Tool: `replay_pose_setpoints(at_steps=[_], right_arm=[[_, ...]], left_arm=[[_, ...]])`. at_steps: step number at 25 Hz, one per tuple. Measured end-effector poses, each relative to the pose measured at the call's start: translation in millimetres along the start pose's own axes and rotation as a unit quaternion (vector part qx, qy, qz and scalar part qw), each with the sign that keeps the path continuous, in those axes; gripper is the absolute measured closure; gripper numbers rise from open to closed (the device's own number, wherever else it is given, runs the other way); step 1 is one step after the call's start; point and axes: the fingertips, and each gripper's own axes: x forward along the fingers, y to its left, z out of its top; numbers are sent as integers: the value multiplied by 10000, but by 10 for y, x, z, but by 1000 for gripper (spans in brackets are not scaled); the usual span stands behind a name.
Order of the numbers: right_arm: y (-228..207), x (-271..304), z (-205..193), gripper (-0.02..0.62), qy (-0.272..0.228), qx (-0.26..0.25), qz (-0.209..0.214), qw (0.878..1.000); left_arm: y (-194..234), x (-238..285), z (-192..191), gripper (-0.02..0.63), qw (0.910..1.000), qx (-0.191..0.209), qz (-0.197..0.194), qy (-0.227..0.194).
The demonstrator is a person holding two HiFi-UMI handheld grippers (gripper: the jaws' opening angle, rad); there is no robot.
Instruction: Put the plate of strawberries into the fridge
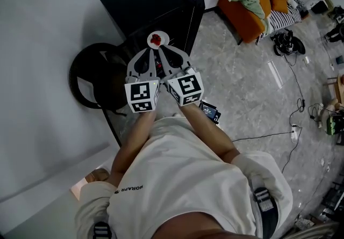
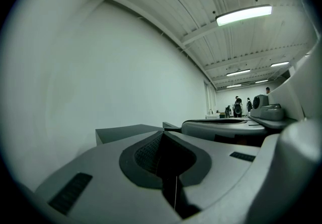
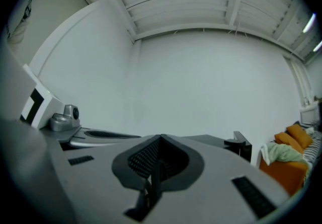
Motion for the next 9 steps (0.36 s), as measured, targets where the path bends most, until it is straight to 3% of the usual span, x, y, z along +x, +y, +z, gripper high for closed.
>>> replay_pose_setpoints(at_steps=[9], right_arm=[[38, 12, 66, 583, -78, -31, -14, 10000]], left_arm=[[25, -28, 8, 604, 10000, 15, -17, -63]])
